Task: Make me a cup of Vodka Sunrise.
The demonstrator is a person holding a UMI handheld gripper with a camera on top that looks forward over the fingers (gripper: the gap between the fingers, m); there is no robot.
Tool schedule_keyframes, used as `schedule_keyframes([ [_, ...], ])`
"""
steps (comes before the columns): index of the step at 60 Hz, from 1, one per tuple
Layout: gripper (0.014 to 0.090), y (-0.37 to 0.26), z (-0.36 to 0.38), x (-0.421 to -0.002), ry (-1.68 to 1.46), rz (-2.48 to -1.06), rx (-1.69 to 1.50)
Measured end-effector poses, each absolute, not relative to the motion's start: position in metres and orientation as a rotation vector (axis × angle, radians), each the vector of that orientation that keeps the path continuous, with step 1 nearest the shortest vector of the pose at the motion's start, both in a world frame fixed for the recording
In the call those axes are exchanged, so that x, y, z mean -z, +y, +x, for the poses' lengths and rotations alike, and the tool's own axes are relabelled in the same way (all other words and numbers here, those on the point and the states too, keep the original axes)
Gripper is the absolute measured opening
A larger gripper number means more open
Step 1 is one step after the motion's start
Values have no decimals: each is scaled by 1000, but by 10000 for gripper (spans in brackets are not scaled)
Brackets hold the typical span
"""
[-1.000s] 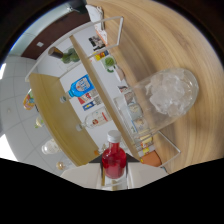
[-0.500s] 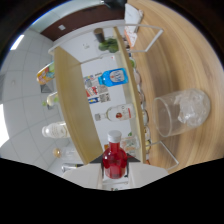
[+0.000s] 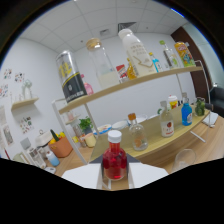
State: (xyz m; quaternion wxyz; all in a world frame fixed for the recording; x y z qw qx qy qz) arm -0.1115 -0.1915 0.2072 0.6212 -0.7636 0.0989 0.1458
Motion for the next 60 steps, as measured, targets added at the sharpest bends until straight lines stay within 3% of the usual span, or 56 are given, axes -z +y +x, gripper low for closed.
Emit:
schedule_keyframes([
  [12, 340, -189, -137, -99, 108, -1946, -171],
  [21, 341, -196, -151, -51, 26, -2047, -118],
  [36, 342, -207, -165, -18, -27, -2146, -105],
  [55, 361, -216, -168, -13, -83, -2175, -80],
  [60, 459, -217, -165, -15, -75, -2173, -67],
])
